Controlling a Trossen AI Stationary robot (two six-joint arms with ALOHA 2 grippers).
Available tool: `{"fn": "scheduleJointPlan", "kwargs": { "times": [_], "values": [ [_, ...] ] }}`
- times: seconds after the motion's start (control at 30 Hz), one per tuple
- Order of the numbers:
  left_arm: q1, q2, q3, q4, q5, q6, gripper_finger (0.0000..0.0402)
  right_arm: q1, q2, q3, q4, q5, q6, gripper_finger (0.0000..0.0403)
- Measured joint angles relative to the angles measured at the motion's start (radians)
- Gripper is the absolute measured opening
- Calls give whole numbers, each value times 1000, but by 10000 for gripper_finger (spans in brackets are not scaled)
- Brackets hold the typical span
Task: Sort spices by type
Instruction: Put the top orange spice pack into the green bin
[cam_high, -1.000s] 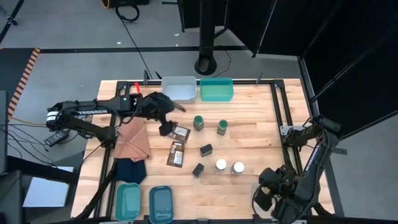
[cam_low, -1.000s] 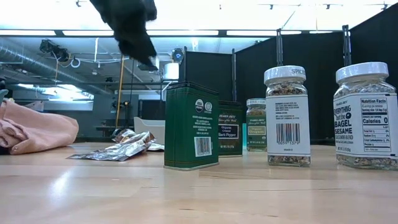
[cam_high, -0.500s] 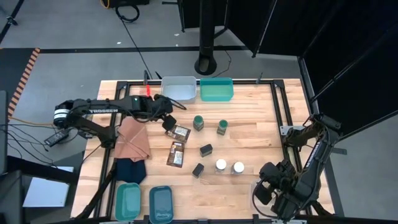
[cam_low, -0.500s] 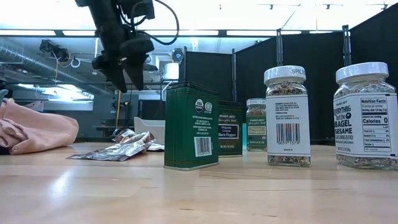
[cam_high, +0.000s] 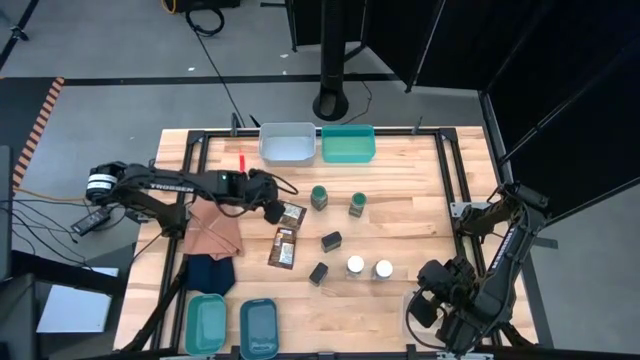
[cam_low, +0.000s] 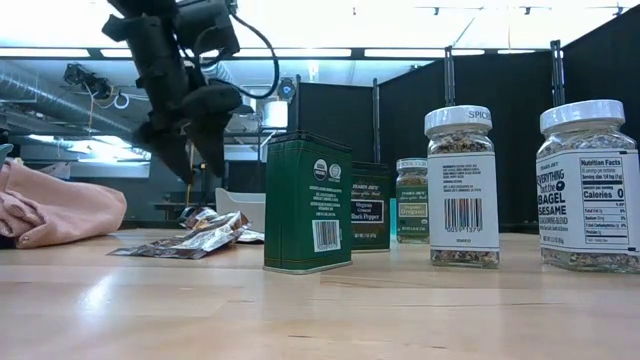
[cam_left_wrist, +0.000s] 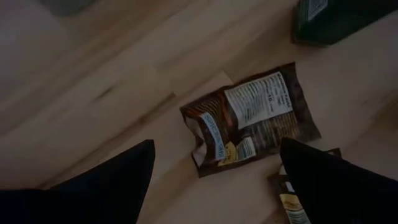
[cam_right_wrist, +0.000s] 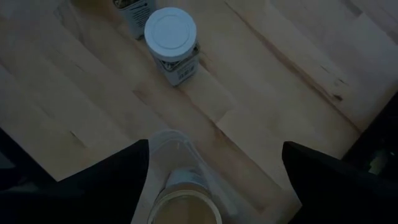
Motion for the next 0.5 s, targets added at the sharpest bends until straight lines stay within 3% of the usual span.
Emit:
{"fn": "scheduleJointPlan", "kwargs": {
  "times": [0.13,0.37,0.5],
  "values": [
    [-2,0,-50,27,-15,-34,352,0,0,0,0,0,0,374],
    [-2,11,-163,274,17,-86,348,0,1,0,-4,0,0,374],
    [-2,61,-181,291,26,-83,332,0,1,0,-3,0,0,374]
  ]
}}
